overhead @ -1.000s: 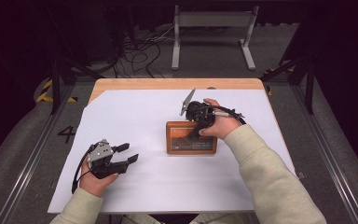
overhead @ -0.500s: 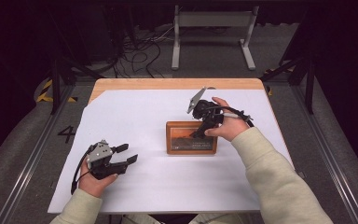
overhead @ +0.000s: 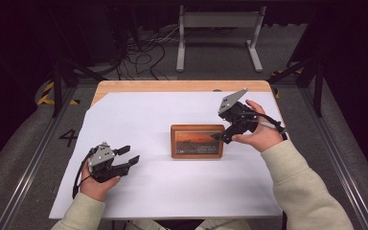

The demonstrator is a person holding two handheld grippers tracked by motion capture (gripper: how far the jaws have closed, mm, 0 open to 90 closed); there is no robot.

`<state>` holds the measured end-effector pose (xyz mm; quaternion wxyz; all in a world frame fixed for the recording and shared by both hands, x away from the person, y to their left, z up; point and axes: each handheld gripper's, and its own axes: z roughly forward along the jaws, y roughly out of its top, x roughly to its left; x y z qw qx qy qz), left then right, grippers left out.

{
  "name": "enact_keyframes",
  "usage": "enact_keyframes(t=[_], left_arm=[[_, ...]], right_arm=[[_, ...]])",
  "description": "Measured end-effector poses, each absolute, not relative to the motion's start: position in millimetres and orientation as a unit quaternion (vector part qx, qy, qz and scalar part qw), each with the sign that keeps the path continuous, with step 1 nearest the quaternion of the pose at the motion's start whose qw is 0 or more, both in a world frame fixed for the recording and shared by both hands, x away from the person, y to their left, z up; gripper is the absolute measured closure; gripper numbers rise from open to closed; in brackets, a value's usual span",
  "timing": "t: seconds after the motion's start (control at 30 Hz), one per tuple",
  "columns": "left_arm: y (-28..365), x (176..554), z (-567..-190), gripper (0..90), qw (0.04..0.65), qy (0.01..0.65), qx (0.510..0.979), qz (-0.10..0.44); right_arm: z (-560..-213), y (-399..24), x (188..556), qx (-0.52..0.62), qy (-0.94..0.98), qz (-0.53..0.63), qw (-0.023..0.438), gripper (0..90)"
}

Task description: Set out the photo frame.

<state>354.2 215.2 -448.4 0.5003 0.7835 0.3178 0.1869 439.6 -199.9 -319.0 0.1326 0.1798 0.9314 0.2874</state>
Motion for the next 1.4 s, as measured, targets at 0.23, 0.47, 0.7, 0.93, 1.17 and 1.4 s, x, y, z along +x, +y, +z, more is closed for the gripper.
enact_keyframes(t=[0.23, 0.47, 0.7, 0.93, 1.17, 1.4], left_arm=[[215, 357, -447, 49.1, 0.508, 0.323, 0.777, 0.182], [216, 358, -445, 42.9, 0.503, 0.335, 0.774, 0.187], [214, 359, -445, 30.3, 0.504, 0.342, 0.771, 0.187], [211, 358, -445, 22.7, 0.507, 0.336, 0.772, 0.187], [211, 358, -445, 23.3, 0.504, 0.337, 0.773, 0.185], [211, 358, -445, 23.4, 0.504, 0.334, 0.774, 0.188]], right_arm=[[-314, -221, 424, 0.194, 0.921, 0.303, 0.146, 17.6], [-314, -242, 410, 0.221, 0.901, 0.339, 0.158, 16.5], [-324, -259, 394, 0.242, 0.873, 0.388, 0.168, 11.8], [-339, -275, 377, 0.269, 0.851, 0.415, 0.177, 7.9], [-358, -291, 363, 0.293, 0.834, 0.430, 0.183, 7.0], [-378, -300, 355, 0.310, 0.822, 0.444, 0.179, 6.8]])
